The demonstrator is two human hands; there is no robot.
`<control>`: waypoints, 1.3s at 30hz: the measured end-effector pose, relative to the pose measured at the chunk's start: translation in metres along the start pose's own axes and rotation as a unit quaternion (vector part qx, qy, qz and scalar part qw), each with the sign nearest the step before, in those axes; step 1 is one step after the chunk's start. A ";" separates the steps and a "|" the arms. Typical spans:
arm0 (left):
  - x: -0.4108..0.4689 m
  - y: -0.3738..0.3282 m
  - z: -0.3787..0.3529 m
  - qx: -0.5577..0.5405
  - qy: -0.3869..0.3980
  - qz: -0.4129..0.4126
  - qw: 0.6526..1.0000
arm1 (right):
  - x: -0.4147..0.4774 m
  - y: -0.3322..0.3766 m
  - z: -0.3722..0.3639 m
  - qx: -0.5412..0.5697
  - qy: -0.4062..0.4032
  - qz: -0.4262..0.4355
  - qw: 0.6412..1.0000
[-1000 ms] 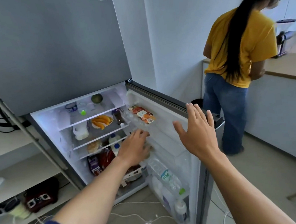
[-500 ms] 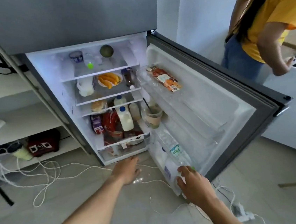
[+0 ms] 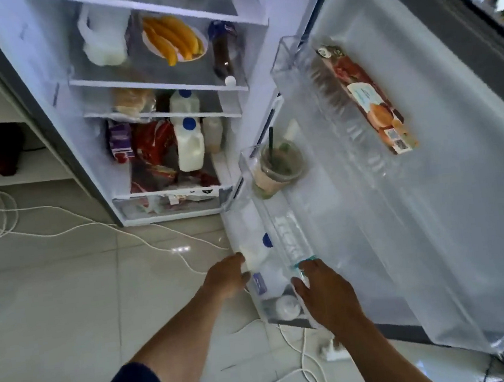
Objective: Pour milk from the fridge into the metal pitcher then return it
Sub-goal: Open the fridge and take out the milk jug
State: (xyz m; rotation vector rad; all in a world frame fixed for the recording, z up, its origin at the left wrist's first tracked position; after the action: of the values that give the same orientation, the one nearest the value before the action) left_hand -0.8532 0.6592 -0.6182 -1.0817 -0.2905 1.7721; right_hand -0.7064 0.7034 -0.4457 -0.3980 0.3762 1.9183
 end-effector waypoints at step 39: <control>-0.043 0.000 0.156 -0.331 -0.240 0.096 0.908 | 0.005 0.051 0.012 -0.080 -0.011 -0.045 0.996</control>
State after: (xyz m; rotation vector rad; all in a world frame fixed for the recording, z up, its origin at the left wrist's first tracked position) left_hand -0.9694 0.6654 -0.5061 -1.1323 -1.1941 2.1735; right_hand -0.7563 0.6944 -0.4330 -0.4897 0.1878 1.8689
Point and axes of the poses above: each hand's wrist, its own x-axis towards the middle knuckle, its own z-axis out of the back of the hand, y = z × x, the point moved 10 cm from there along x, towards the middle knuckle, and after that the axes turned 4 degrees about -z, right-handed, at the moved point
